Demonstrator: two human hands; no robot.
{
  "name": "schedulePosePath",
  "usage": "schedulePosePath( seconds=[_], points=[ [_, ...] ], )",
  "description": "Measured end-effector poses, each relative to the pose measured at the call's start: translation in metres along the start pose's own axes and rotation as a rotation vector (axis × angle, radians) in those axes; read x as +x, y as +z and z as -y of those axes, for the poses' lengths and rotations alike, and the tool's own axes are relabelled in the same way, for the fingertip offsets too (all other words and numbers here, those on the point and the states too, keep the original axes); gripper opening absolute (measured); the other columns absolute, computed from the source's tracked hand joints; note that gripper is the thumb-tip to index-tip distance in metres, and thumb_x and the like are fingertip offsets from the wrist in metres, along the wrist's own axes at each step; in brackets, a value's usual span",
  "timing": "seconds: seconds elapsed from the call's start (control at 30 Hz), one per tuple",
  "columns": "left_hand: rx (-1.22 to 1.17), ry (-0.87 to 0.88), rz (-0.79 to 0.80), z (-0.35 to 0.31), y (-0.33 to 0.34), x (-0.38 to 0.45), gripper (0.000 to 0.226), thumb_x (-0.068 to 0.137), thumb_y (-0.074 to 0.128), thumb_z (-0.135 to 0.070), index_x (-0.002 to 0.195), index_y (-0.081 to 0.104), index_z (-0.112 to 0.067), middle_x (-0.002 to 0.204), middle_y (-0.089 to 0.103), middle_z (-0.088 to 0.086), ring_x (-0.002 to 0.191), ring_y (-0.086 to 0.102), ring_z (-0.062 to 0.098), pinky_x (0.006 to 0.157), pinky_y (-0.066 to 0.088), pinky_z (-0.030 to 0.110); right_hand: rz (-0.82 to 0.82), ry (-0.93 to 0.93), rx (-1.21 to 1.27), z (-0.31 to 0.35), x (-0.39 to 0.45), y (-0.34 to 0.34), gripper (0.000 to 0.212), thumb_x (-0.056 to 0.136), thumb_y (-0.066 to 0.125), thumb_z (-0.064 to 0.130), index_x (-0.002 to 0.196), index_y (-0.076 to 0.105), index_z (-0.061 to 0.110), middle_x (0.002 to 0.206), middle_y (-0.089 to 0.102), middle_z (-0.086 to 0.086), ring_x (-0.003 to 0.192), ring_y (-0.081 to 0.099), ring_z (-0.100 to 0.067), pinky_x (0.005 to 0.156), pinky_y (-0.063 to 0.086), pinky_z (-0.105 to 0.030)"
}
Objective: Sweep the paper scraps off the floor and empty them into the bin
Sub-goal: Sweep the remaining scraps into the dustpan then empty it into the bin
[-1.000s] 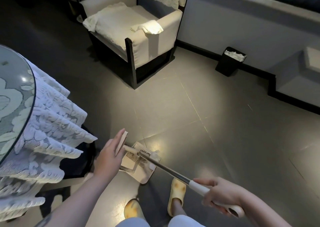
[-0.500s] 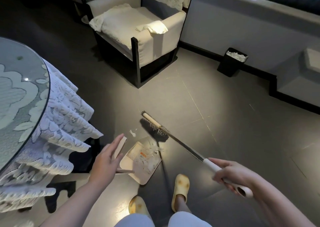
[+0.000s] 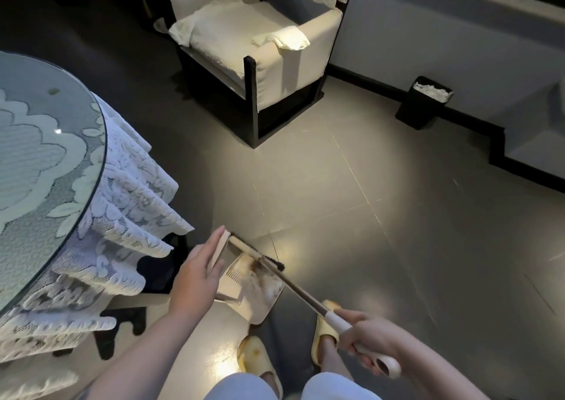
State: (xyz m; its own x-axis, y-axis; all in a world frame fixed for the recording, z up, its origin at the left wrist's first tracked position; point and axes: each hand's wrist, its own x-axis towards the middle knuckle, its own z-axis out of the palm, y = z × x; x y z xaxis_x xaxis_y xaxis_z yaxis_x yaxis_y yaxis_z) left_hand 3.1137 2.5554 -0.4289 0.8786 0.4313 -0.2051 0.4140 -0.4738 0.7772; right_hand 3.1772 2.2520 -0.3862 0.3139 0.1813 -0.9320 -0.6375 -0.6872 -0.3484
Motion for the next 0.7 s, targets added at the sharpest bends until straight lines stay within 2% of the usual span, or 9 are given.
schedulePosePath(
  seconds=[0.1,0.17,0.4,0.57,0.7],
  points=[
    [-0.008,-0.015,-0.031,-0.004,0.008,-0.001,0.067,0.097,0.057,-0.009,0.144,0.034,-0.052,0.11,0.054,-0.006,0.097,0.058,0.014,0.083,0.052,0.037,0.001,-0.008,-0.027,-0.001,-0.014,-0.002,0.07,0.072,0.058,-0.006,0.131,0.057,0.031,0.065,0.056,-0.013,0.034,0.044,-0.017,0.033,0.035,-0.019],
    [-0.022,-0.023,-0.057,-0.006,0.014,-0.004,0.068,0.097,0.058,-0.007,0.145,0.035,-0.049,0.115,0.054,-0.002,0.1,0.058,0.018,0.086,0.052,0.041,-0.005,-0.023,-0.041,0.002,-0.023,-0.004,0.072,0.07,0.059,-0.006,0.13,0.058,0.033,0.065,0.058,-0.011,0.034,0.045,-0.018,0.034,0.036,-0.02],
    [-0.153,-0.094,-0.223,-0.009,0.014,-0.007,0.064,0.095,0.058,-0.001,0.147,0.041,-0.036,0.12,0.05,-0.006,0.109,0.048,0.011,0.089,0.04,0.029,0.001,-0.072,-0.025,0.024,-0.058,-0.021,0.067,0.073,0.061,-0.006,0.127,0.058,0.034,0.063,0.062,-0.013,0.034,0.047,-0.015,0.034,0.037,-0.02],
    [-0.163,-0.072,-0.261,-0.009,0.008,-0.013,0.062,0.095,0.058,-0.001,0.146,0.044,-0.034,0.119,0.05,-0.009,0.109,0.048,0.009,0.09,0.038,0.028,0.053,-0.126,0.052,0.033,-0.065,-0.045,0.073,0.055,0.063,-0.002,0.124,0.062,0.022,0.063,0.065,-0.012,0.034,0.05,-0.015,0.033,0.038,-0.019],
    [-0.17,-0.062,-0.265,-0.007,-0.002,-0.022,0.064,0.096,0.058,-0.002,0.145,0.04,-0.04,0.12,0.049,-0.009,0.109,0.048,0.007,0.09,0.04,0.03,0.139,-0.13,0.081,0.043,-0.065,-0.06,0.087,0.041,0.073,0.008,0.125,0.061,0.028,0.073,0.06,-0.021,0.046,0.051,-0.024,0.038,0.038,-0.022]
  ],
)
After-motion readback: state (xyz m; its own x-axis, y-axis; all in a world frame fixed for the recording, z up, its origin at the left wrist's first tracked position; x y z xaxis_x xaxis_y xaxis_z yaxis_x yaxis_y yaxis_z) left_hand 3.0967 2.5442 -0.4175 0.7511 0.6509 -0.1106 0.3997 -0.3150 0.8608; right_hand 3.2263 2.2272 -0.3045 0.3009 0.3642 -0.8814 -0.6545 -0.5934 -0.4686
